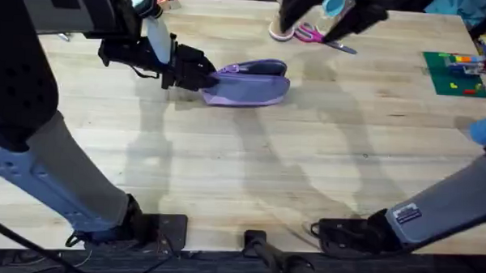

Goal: Unzip the bag, pick up the pens from the table one at a time and place them inside, then zip the bag closed.

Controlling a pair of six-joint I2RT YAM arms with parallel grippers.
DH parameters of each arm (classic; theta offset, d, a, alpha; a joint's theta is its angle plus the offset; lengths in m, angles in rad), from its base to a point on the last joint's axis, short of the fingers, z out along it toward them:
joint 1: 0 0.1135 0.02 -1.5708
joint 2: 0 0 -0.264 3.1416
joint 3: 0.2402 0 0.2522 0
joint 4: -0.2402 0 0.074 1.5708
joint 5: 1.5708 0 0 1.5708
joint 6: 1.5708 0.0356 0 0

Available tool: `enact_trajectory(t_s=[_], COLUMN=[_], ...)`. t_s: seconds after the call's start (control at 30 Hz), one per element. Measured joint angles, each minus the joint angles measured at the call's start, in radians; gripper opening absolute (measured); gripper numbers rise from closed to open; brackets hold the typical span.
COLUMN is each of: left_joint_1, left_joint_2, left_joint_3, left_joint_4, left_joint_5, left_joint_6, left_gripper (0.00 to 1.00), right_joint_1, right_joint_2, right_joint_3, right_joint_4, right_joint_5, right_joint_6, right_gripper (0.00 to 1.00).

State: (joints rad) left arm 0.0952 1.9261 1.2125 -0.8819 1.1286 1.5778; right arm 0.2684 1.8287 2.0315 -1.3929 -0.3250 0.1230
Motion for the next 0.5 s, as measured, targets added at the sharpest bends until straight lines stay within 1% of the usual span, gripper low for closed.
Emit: enact_trajectory(t_s=[0.13,0.33,0.5], left_joint_1=[0.0,0.0,0.0], left_joint_2=[0.0,0.0,0.0], left_joint_3=[0.0,0.0,0.0], left_joint_4=[0.0,0.0,0.0], left_joint_5=[0.0,0.0,0.0], left_joint_6=[0.0,0.0,0.0], left_gripper=[0.043,0.043,0.043], right_joint_1=[0.035,0.149,0.223], right_joint_2=[0.034,0.078,0.1], right_joint_3=[-0.001,-0.012,-0.042], right_joint_4=[0.043,0.082,0.141], right_joint_5=[-0.036,-0.042,-0.042], right_joint_6=[0.0,-0.004,-0.004], right_gripper=[0.996,0.996,0.996])
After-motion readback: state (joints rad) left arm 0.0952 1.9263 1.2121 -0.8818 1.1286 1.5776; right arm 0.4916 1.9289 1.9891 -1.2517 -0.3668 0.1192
